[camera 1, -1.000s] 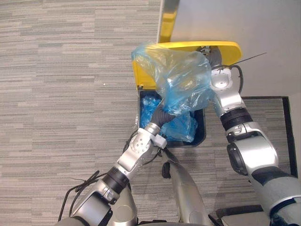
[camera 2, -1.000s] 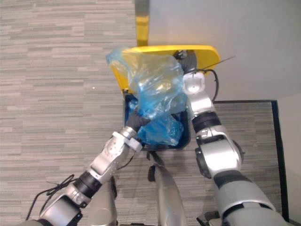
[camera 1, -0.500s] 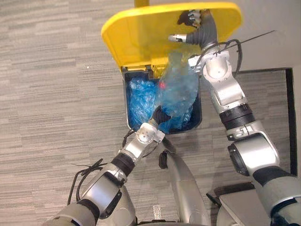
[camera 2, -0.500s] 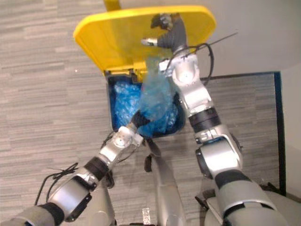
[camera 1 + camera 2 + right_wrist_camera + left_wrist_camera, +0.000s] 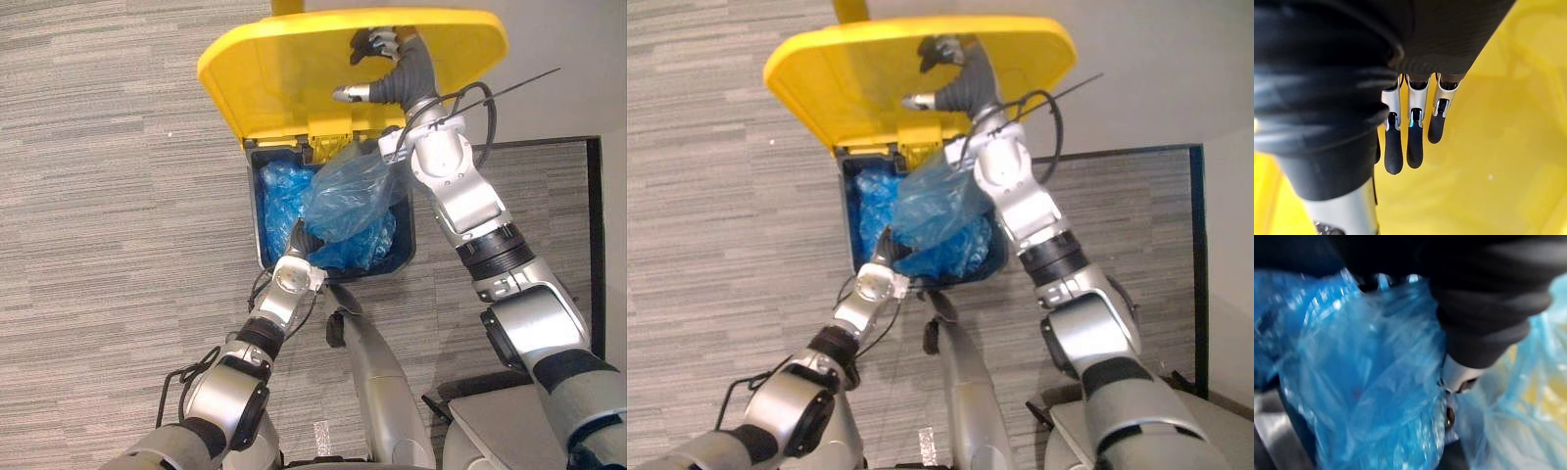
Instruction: Gather rubbish on tea table into small bin, then transfer packed bag to large trash can.
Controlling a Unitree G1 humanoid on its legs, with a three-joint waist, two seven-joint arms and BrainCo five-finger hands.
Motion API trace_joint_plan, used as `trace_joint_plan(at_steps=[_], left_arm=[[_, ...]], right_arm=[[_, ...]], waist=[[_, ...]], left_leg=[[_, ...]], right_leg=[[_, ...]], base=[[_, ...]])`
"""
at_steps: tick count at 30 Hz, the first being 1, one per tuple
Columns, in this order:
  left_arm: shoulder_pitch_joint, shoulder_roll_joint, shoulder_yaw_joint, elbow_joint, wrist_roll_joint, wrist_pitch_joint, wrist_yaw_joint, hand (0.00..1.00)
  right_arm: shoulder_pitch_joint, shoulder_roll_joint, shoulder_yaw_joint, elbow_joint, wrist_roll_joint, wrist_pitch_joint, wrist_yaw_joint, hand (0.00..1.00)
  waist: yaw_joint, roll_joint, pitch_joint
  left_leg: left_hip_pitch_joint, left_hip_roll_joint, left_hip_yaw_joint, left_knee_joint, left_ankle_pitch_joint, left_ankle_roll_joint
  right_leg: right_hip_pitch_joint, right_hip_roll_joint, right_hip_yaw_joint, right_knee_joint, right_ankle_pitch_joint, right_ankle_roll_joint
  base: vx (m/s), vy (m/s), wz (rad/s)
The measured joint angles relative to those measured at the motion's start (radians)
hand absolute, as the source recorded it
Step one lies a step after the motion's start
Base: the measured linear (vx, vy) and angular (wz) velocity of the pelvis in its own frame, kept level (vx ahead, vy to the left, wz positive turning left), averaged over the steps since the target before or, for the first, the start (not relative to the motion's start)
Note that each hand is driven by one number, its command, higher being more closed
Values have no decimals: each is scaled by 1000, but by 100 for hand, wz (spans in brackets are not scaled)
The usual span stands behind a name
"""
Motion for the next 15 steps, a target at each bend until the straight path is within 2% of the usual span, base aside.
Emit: trace_joint_plan(at_steps=[9, 12, 15], left_arm=[[95, 11, 16, -81, -1, 12, 16, 0], [184, 48, 15, -140, -5, 8, 6, 0], [306, 108, 18, -186, -46, -20, -29, 0]], right_arm=[[184, 6, 24, -62, -48, 0, 22, 0], [274, 26, 1, -78, -79, 1, 41, 0], [386, 53, -69, -80, -108, 1, 58, 0]], waist=[[16, -45, -8], [25, -46, -8], [37, -49, -15]], left_leg=[[99, -24, -10, -46, 12, 8], [142, -37, -16, -64, 19, 20], [192, -57, -20, -86, 24, 29]], right_leg=[[87, -28, -15, 18, -13, 1], [131, -37, -20, 17, -14, 2], [176, -51, -19, 16, -20, 3]], base=[[60, 28, 11], [73, 51, 10], [55, 56, 10]])
